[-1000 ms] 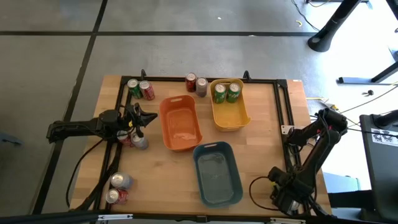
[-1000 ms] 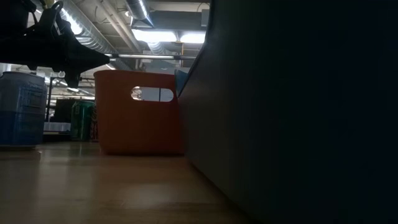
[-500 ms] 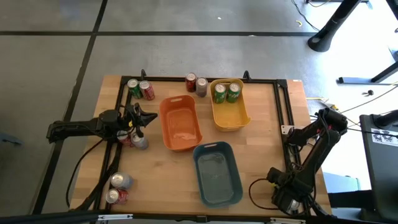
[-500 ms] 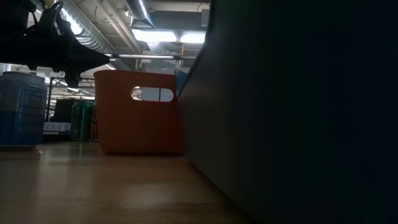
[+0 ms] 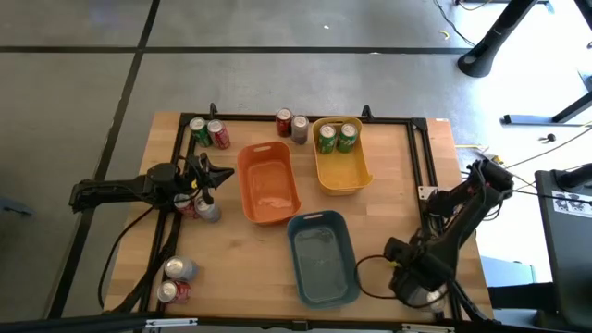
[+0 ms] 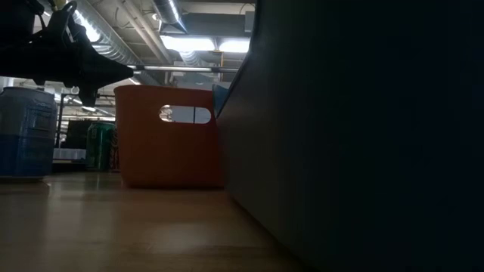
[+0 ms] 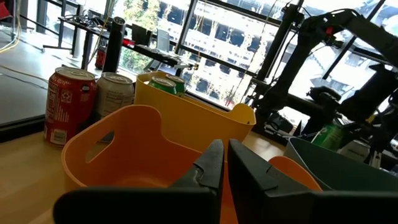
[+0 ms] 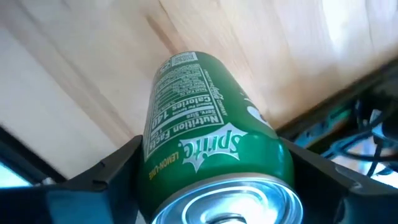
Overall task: Sort soda cans
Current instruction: Put the green soda can into the yellow bin
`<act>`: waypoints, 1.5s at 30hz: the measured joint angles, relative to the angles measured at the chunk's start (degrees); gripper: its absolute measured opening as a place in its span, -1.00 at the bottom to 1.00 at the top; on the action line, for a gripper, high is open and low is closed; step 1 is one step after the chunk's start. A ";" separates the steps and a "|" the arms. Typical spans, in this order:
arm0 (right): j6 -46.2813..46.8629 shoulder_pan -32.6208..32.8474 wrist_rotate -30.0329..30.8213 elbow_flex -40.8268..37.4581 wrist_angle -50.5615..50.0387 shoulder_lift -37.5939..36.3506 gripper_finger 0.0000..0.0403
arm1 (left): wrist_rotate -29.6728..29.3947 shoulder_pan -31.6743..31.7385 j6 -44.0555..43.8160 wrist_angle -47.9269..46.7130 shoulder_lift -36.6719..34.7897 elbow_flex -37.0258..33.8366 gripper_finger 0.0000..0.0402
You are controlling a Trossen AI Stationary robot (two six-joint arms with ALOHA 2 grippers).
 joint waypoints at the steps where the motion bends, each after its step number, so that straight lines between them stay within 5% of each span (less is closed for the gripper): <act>1: -1.04 -0.93 0.19 0.61 -0.65 0.00 0.46 | 0.00 0.00 0.23 -0.01 0.01 0.01 -0.92; 12: -17.61 -14.25 5.67 11.04 -9.58 -0.04 0.46 | -0.02 0.00 -0.45 0.35 0.02 0.02 -0.92; 26: -43.94 -40.02 16.38 26.47 -9.99 -0.17 0.46 | -0.04 0.00 2.46 0.96 0.00 0.01 -0.92; 34: -60.51 -60.25 18.40 24.47 -7.13 -0.07 0.46 | -0.04 0.01 5.69 0.90 0.01 0.01 -0.92; 38: -67.78 -68.49 13.65 20.67 0.58 -0.01 0.46 | -0.03 0.00 6.03 0.14 0.01 0.02 -0.92; 45: -73.80 -74.83 7.44 11.74 5.62 0.05 0.46 | -0.02 0.04 7.06 0.13 0.02 0.02 -0.92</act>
